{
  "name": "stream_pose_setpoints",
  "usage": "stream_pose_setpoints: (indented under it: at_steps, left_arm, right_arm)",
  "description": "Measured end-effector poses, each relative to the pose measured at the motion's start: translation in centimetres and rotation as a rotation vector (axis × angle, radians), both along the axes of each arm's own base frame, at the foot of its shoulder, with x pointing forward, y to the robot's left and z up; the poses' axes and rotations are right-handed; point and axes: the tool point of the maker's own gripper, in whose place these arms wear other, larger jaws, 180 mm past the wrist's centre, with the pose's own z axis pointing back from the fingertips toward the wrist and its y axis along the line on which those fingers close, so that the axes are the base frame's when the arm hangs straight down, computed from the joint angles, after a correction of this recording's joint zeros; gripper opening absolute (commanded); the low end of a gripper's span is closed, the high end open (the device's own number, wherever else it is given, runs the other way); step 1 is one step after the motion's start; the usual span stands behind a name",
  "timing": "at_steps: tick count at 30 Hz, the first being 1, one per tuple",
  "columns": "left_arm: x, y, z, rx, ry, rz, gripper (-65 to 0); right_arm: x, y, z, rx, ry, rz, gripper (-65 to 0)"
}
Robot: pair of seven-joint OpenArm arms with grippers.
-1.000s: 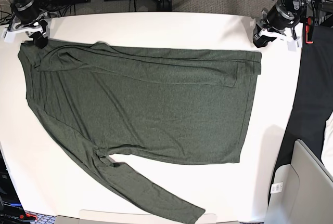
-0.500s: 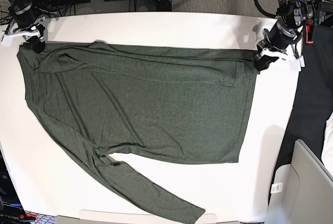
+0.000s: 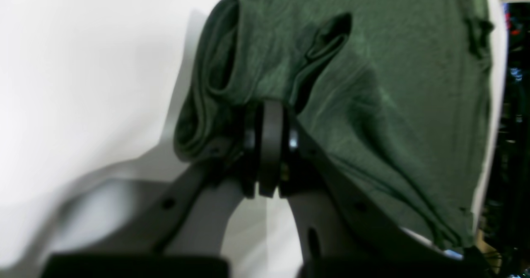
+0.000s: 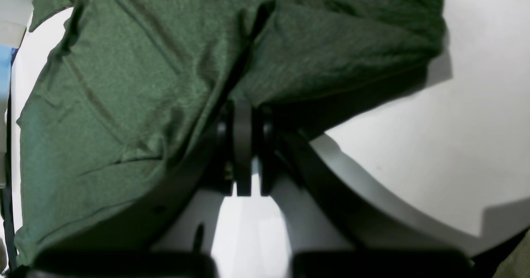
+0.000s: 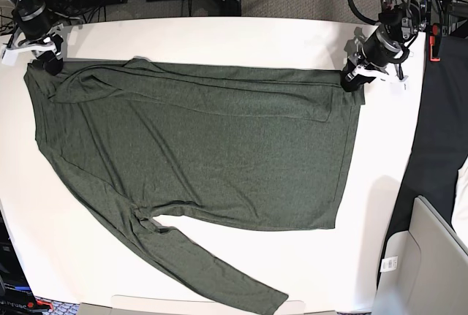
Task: Fold the T-shirt properly
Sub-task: 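Drag the folded edge away from the hem with both grippers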
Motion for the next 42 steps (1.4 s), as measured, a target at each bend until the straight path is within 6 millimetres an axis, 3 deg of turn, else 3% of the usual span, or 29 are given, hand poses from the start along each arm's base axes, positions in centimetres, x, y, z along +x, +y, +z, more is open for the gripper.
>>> stream_pose_setpoints:
  at_steps: [6,12,20,28,42]
  left_arm:
    - [0.3,0.2,-0.3,-0.014,-0.001,-0.003,-65.0]
    - [-1.8,1.7,-0.7,0.026,0.026,-0.032,-65.0]
    - [-2.8,2.5,-0.8,0.050,0.042,-0.042,-65.0]
    - [-4.3,2.0,-0.5,0.068,0.060,-0.063,-65.0]
    - [-6.5,2.4,-0.5,0.089,0.098,-0.100,-65.0]
  right_arm:
    - [0.0,-0.1,0.1,-0.003,-0.001,0.001,-64.8]
    - [0.0,-0.1,0.1,-0.004,0.000,0.000,-64.8]
    - [-0.2,-0.3,0.1,-0.005,0.003,-0.002,-64.8]
    - [-2.9,-1.9,-0.4,-0.002,0.061,-0.053,-64.8]
    - [-3.4,-1.9,-0.6,0.002,0.073,-0.055,-64.8]
